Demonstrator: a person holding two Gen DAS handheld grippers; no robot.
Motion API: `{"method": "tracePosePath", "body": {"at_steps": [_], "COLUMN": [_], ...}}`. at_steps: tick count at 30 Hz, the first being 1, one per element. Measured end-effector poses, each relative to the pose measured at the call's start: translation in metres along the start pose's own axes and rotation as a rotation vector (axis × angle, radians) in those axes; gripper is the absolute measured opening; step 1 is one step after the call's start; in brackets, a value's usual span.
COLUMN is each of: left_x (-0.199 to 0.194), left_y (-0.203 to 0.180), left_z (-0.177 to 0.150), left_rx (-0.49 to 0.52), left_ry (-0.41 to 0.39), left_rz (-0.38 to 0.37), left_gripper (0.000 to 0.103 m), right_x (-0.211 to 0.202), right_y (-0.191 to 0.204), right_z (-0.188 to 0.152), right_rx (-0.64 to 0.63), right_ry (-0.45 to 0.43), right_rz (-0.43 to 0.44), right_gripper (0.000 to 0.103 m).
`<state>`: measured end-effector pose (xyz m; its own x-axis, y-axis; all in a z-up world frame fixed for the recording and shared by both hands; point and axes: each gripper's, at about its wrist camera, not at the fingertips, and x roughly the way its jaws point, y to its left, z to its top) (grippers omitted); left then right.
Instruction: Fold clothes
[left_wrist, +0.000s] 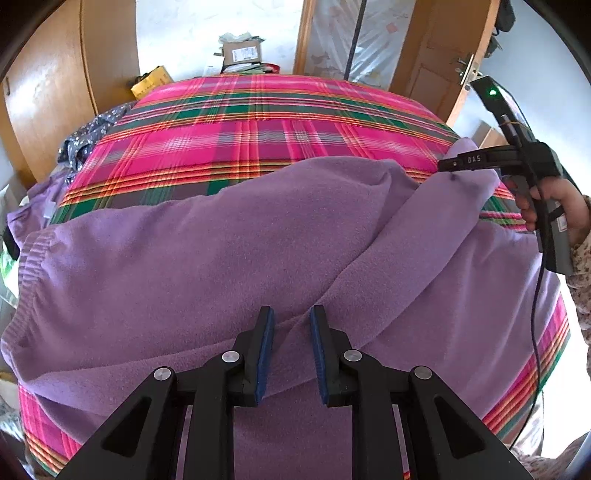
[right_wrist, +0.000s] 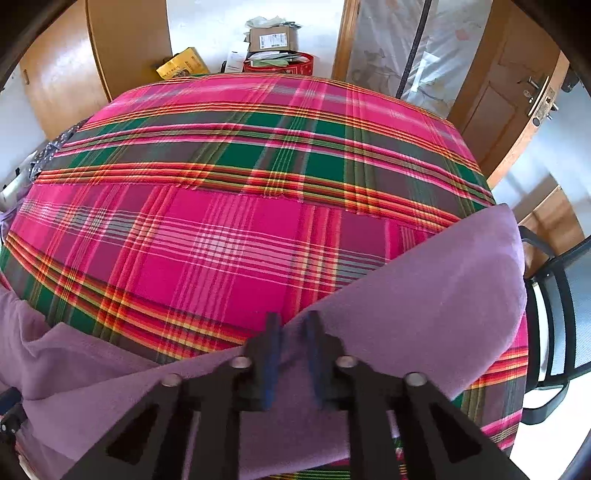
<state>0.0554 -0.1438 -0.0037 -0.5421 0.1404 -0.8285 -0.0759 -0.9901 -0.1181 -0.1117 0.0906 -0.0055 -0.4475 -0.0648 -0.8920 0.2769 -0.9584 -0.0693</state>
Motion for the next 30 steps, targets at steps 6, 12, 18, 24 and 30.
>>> {"method": "tracePosePath", "body": {"at_steps": [6,12,18,24,30], "left_x": [-0.001,-0.005,-0.012,-0.013,-0.015], "left_y": [-0.002,-0.004,-0.007,-0.010,-0.016], "left_z": [-0.001,-0.003,-0.006,-0.011,-0.012], "left_rx": [0.022,0.029,0.027,0.029,0.054], "left_ry": [-0.019,-0.038,-0.072,-0.073,-0.071], "left_rz": [0.001,-0.005,-0.026,-0.040,-0.034], "left_gripper": [0.021,0.021,0.020,0.019,0.019], "right_x": [-0.027,-0.068,-0.098,-0.103,-0.095], "right_y": [-0.009,-0.022,-0.036,-0.047,-0.059], "right_z": [-0.015,-0.031,-0.059,-0.094,-0.130], "right_rx": [0.014,0.063,0.135,0.207,0.296], "right_ry": [-0.106,-0.213,-0.287,-0.332,-0.307], "right_rz": [0.026,0.065,0.087,0.086,0.096], "right_gripper": [0.004,0.004,0.003,0.003,0.004]}}
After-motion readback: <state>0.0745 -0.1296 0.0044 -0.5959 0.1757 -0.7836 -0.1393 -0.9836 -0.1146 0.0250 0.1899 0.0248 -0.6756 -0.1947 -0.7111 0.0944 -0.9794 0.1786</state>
